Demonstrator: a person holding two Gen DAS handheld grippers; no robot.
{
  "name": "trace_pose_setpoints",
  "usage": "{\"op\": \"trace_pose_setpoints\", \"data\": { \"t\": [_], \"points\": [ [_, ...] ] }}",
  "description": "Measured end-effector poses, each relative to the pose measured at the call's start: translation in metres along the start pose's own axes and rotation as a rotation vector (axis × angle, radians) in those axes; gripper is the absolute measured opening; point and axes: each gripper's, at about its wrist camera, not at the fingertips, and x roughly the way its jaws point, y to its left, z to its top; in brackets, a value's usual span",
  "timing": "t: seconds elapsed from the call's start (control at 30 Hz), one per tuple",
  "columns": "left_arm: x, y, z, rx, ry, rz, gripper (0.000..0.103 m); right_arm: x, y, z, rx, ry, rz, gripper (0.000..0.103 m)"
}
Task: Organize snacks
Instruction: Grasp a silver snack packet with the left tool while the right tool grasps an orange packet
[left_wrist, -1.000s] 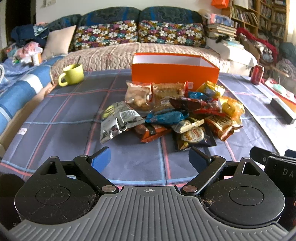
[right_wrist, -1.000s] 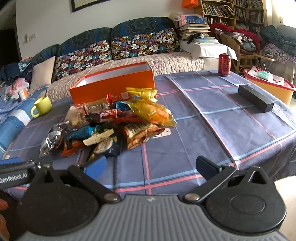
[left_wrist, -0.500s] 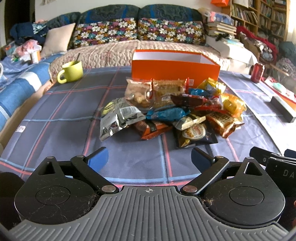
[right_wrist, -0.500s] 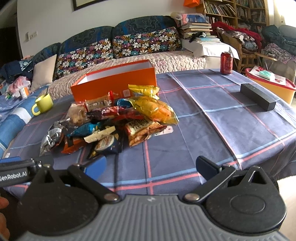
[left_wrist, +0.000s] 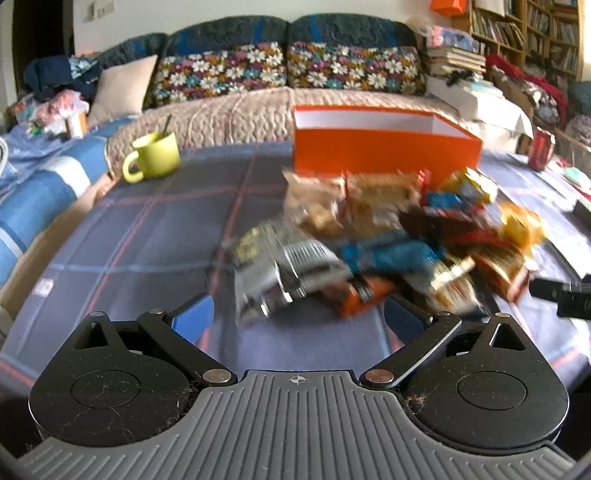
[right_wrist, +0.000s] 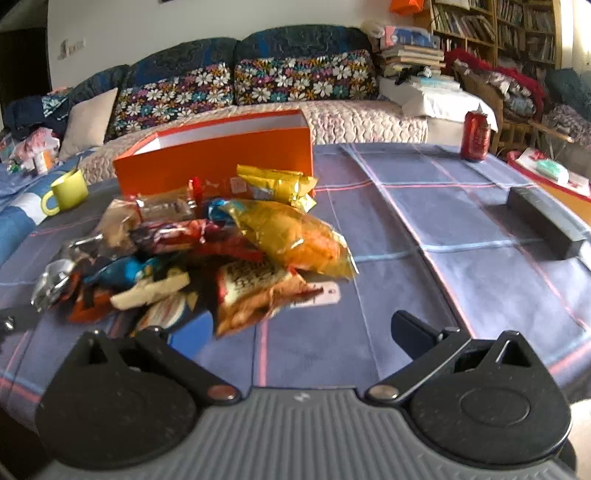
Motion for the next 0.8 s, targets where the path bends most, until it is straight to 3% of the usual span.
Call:
{"op": "trace_pose_setpoints", "data": {
  "t": [0.17, 0.3, 0.37, 0.47, 0.63, 0.8],
  "points": [
    [0.028, 0.015, 0.037, -0.043, -0.039, 0.029, 0.079, 0.025, -0.001, 0.0, 0.005, 0.043, -0.018, 0.103],
    [0.068, 0.025, 0.057, -0.1, 0.026, 0.029, 0.077, 0.034, -0.005, -0.005, 0.042, 0.077, 0.0, 0.103],
    [0.086, 0.028, 0.058, -0.101, 0.064, 0.041, 0.054, 0.035, -0.01, -0.007, 0.07, 0.084, 0.019, 0.103],
    [0.097, 0.038, 0.047, -0.119, 0.136, 0.036, 0.037, 0.029, -0.016, -0.006, 0.092, 0.087, 0.038, 0.103],
    [0.102, 0.056, 0.031, -0.155, 0.153, 0.038, 0.036, 0.014, -0.021, 0.013, 0.076, 0.006, 0.046, 0.103],
    [0.102, 0.053, 0.032, -0.148, 0.156, 0.036, 0.037, 0.048, -0.008, 0.032, 0.003, -0.016, 0.004, 0.103]
  ]
}}
